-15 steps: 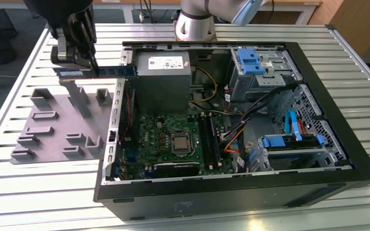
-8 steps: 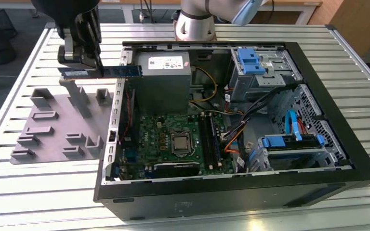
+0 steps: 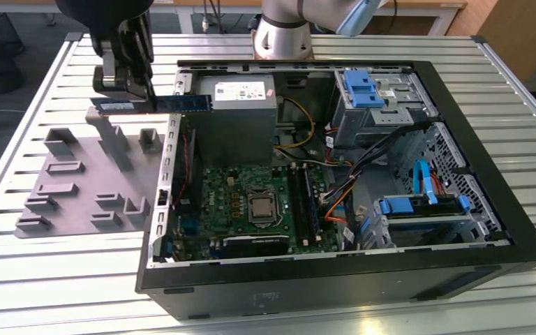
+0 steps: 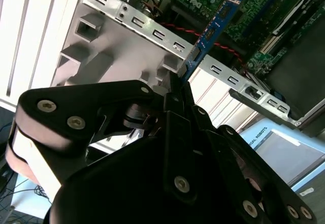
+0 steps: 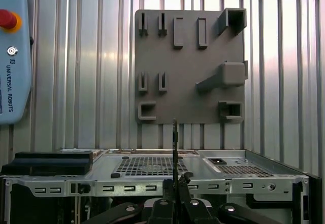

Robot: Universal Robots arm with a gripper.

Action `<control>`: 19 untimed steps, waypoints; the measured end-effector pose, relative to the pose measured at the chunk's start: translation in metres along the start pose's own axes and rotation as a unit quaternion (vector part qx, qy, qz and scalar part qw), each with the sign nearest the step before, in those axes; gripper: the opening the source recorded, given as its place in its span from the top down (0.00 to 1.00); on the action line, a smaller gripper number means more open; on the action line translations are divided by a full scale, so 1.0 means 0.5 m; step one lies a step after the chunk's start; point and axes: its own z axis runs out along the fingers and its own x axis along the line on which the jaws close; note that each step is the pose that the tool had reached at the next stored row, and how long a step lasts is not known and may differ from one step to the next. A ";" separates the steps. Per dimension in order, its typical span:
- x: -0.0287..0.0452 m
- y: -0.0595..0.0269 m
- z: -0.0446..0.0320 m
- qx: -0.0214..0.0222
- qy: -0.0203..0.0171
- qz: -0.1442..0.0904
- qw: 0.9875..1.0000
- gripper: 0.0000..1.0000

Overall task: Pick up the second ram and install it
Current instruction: 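Pick up the second ram and move it above second insertion slot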

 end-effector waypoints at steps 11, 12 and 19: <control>0.000 -0.021 -0.001 0.000 0.000 0.000 1.000 0.86; 0.000 -0.023 -0.001 0.000 0.000 0.000 1.000 0.86; 0.000 -0.036 -0.001 0.000 0.000 0.000 1.000 0.86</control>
